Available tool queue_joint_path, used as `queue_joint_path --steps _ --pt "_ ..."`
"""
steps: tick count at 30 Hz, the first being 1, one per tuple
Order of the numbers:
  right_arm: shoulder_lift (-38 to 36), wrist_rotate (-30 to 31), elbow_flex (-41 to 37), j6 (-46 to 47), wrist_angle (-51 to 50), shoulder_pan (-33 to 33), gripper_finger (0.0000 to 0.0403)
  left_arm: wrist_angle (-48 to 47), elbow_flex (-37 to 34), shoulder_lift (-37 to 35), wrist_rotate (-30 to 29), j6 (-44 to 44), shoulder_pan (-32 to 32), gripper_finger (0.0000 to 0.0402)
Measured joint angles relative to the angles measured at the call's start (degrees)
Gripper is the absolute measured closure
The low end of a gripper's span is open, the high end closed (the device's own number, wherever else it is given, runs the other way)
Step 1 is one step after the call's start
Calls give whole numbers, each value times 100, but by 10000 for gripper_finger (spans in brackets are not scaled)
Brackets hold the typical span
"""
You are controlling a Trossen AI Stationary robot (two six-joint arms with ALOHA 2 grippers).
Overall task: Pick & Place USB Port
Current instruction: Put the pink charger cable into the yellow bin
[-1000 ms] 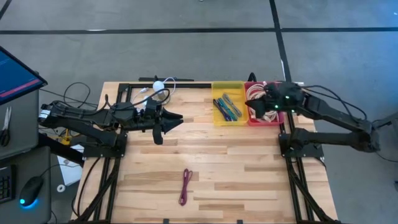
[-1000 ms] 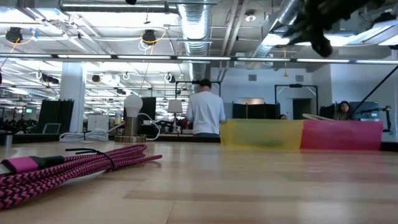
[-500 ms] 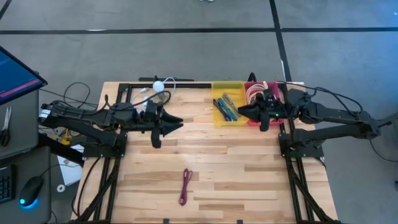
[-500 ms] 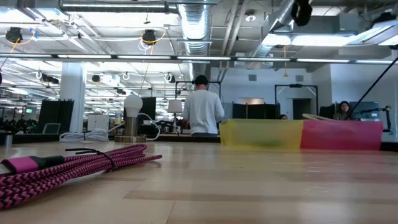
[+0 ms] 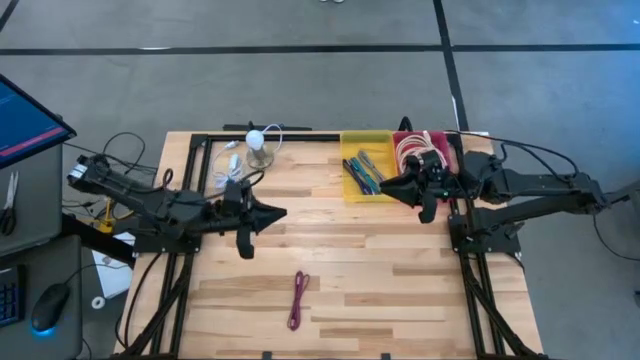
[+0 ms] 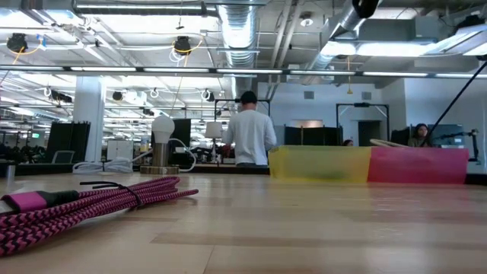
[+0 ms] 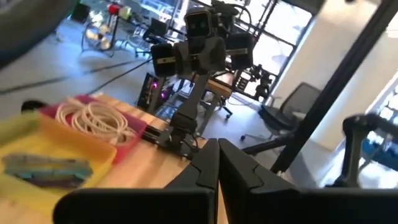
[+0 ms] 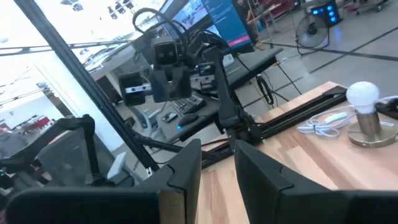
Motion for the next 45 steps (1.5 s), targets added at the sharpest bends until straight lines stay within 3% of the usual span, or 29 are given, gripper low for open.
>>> queue_joint_path --steps 6,12,17,20,24,29,34,39,45 --pt "2 19 0 0 -1 1 312 -259 9 151 -826 -1213 -715 397" --pt "2 19 0 2 -1 -1 312 -414 7 585 -821 -2897 -972 398" --pt "2 19 0 2 -14 -1 312 -610 104 786 -252 -4163 -972 398" --pt "2 19 0 6 -128 -2 312 -1267 260 966 63 -4893 -971 398" --pt "2 19 0 9 -533 -1 312 -2215 627 1281 1032 -5771 -804 398" --pt "4 21 0 13 -1033 -1 312 -2470 1367 1727 2236 -5757 -439 399" --pt "2 182 0 13 -1203 -1 312 -3126 2027 2218 2600 -5534 -230 399" --pt "4 262 0 6 -1232 -1 312 -4201 2263 2702 3084 -6041 -215 399" --pt "4 264 0 -254 -1247 -3 312 -4272 2262 3180 3763 -6402 -216 398"
